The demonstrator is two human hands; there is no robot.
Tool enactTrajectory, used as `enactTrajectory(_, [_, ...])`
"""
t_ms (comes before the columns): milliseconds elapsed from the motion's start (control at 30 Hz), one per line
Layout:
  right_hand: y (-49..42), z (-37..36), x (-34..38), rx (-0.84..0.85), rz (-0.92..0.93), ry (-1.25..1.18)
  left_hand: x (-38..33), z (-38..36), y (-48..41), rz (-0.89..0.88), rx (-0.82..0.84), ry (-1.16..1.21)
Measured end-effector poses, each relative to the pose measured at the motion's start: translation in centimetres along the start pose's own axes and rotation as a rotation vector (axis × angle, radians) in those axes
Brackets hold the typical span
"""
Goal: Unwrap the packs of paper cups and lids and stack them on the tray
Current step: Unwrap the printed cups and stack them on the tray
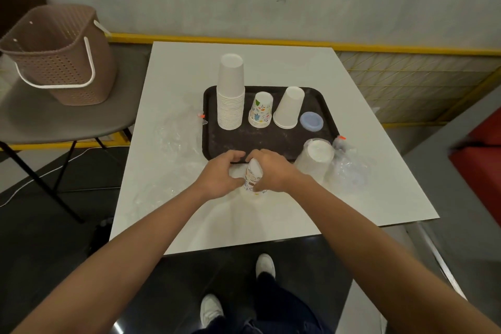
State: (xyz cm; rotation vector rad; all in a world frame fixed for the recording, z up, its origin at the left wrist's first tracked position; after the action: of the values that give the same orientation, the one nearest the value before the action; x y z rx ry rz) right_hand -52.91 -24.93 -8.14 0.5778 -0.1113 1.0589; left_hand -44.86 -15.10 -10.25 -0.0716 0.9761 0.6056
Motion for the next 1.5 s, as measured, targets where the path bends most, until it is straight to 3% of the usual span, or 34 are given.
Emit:
enactTrajectory(833, [-0.3,4.2,0.3,-0.025,0.038,-0.024,-1.2,2.4,-1.5,0.02,-0.084,0.012])
enactTrajectory(1500, [-1.2,15.1,-0.4,-0.285,0.087,-0.125,-5.3,6.2,-5.9,-0.017,-0.37,0.216])
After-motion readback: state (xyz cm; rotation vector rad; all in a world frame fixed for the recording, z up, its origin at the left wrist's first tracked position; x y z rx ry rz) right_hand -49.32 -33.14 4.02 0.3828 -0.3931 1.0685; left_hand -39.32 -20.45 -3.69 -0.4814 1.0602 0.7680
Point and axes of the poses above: each hand's wrist, its own y-axis away from the middle knuckle, its own z-axis out of the back of the hand, x = y × z, the point moved 5 cm from there along -y, towards the middle knuckle, and after that the axes turned 1 degree about x, right-handed, at the moved point
